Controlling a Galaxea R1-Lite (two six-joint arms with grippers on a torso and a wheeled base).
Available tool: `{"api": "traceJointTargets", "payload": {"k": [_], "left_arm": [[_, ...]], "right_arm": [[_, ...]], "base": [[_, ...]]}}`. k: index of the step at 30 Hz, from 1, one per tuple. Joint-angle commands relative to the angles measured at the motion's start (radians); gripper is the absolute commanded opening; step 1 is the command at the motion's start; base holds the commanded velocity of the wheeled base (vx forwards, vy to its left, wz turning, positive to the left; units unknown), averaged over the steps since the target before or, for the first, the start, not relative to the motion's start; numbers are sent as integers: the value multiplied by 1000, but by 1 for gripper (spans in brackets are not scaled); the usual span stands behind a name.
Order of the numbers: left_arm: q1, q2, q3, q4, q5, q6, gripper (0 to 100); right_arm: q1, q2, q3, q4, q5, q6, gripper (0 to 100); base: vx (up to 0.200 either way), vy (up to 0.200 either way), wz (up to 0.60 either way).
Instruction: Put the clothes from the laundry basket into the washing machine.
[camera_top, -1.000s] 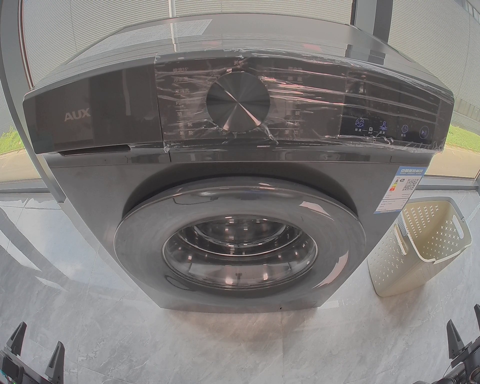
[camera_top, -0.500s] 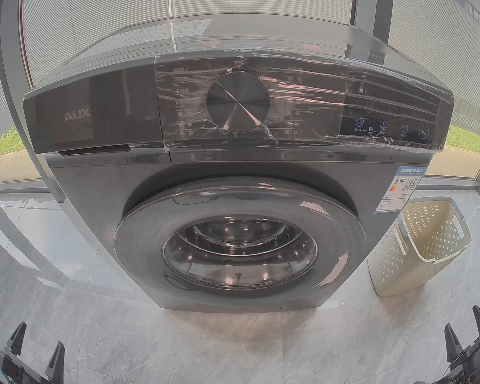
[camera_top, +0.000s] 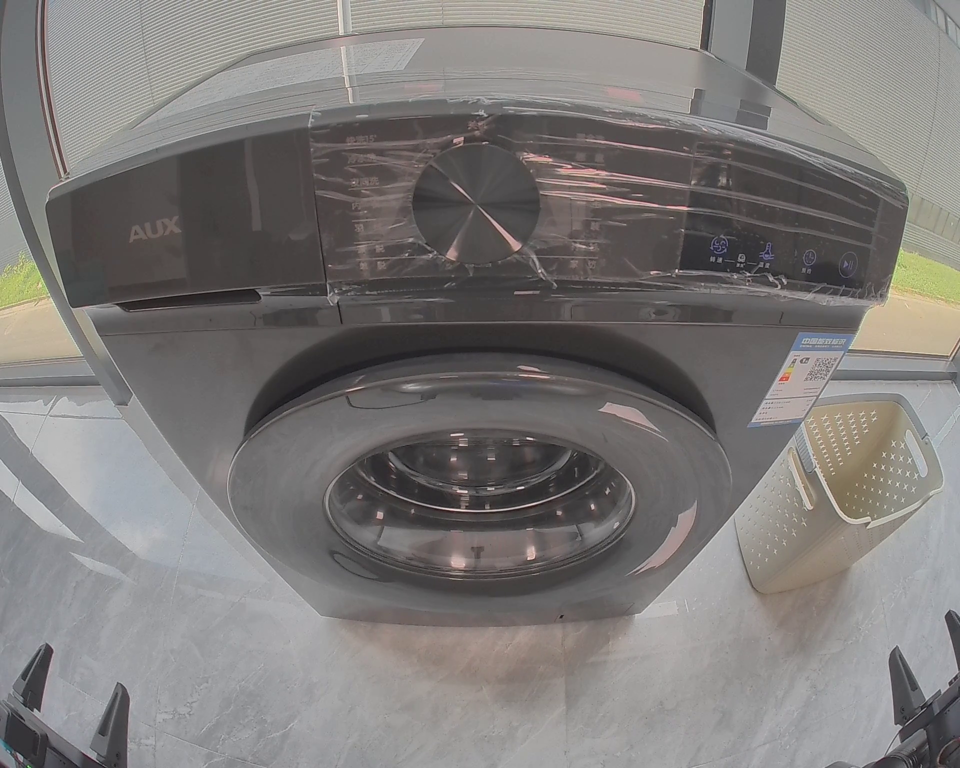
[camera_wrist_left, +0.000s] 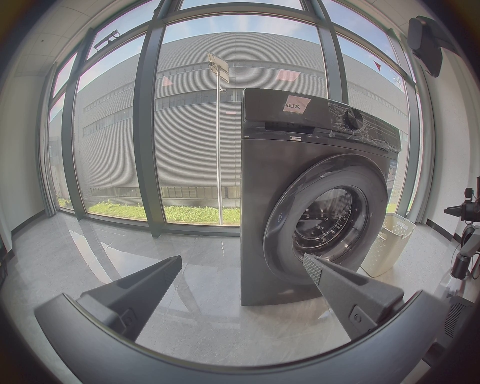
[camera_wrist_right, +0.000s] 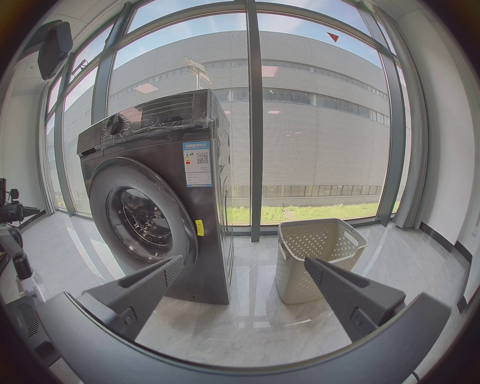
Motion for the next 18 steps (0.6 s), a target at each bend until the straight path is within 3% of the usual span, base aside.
{"api": "traceJointTargets", "payload": {"k": [1,8,10,11,18], "left_arm": [[0,-16,15,0,0,0,100],[2,-16,15,0,0,-1,100],[2,-16,15,0,0,2,100],[2,-16,16,0,-1,20,100],[2,-16,16,0,-1,22,100]], "right_arm": [[0,-13,18,1,0,-1,100],[0,-13,18,1,0,-1,100],[0,-13,18,1,0,-1,100],[0,-13,18,2,0,-1,100],[-1,-13,18,2,0,-2,100]], "base": [[0,0,0],[0,0,0],[0,0,0],[0,0,0],[0,0,0]]}}
